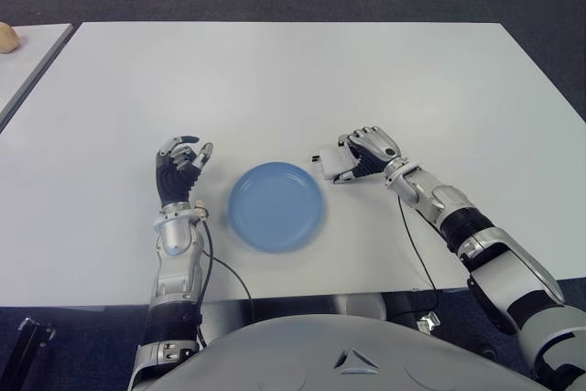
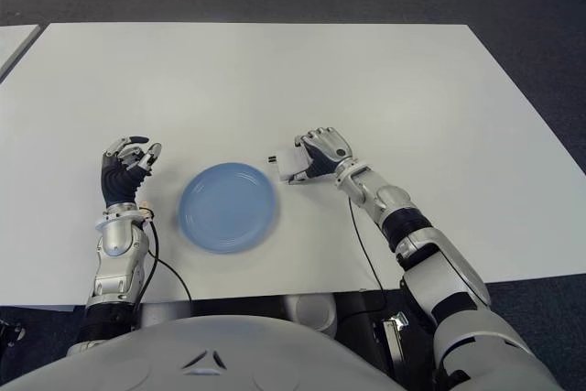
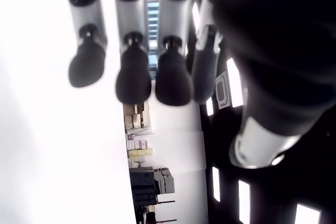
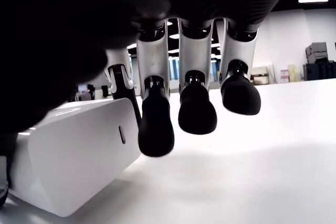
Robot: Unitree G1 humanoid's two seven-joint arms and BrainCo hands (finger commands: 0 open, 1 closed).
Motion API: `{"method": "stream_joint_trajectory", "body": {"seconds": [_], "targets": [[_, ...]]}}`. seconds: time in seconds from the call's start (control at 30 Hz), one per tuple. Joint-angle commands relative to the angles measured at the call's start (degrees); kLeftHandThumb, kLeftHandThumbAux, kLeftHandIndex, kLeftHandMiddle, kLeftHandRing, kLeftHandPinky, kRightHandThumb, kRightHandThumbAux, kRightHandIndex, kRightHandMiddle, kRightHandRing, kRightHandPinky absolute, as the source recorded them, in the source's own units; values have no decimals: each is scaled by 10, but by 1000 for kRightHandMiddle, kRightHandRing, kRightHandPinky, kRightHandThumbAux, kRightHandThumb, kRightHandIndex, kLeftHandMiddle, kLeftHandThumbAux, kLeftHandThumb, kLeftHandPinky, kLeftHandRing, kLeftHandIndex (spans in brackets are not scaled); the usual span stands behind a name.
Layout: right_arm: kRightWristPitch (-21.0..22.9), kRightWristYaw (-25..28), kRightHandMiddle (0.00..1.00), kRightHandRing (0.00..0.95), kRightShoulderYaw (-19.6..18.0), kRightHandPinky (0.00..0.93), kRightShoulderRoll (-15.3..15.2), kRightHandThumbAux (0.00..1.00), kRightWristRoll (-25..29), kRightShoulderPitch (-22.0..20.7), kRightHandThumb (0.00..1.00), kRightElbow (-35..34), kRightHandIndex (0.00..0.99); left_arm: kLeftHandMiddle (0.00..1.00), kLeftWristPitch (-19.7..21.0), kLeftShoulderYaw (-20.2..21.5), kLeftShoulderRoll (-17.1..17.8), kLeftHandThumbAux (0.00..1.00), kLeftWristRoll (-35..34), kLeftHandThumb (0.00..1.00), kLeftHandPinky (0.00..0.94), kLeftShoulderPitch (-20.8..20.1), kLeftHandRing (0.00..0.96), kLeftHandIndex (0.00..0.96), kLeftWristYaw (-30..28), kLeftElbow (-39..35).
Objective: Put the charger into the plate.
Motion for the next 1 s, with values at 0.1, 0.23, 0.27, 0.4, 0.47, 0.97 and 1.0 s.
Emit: {"method": "stream_joint_trajectory", "body": {"seconds": [0.1, 0.23, 0.27, 0.4, 0.47, 0.97, 1.0], "targets": [[-5, 7, 813, 801, -12, 801, -5, 731, 8, 0, 703, -11, 437, 781, 10, -2, -1, 721, 6, 707, 740, -5, 753, 439, 6, 7], [-5, 7, 819, 807, -22, 801, -4, 731, 15, 3, 703, -21, 437, 779, 10, -1, -1, 720, 2, 708, 738, -6, 750, 439, 4, 7], [-4, 8, 820, 808, -25, 803, -3, 731, 17, 4, 703, -24, 437, 778, 10, -1, -1, 720, 2, 708, 739, -6, 750, 439, 4, 7], [-2, 12, 827, 816, -35, 815, -1, 731, 27, 2, 702, -30, 437, 776, 8, -1, -1, 720, 2, 707, 739, -6, 749, 439, 3, 9], [-1, 15, 829, 818, -39, 818, 0, 731, 29, 1, 702, -34, 437, 775, 8, -1, 0, 720, 2, 707, 739, -6, 748, 439, 3, 9], [36, 57, 827, 818, -102, 803, 16, 732, 59, -9, 701, -172, 437, 770, -1, 1, 0, 721, -8, 707, 736, -12, 744, 439, -3, 26], [38, 60, 827, 817, -105, 805, 18, 732, 62, -8, 701, -180, 437, 770, -3, 1, -1, 721, -9, 707, 737, -13, 743, 439, -4, 27]]}}
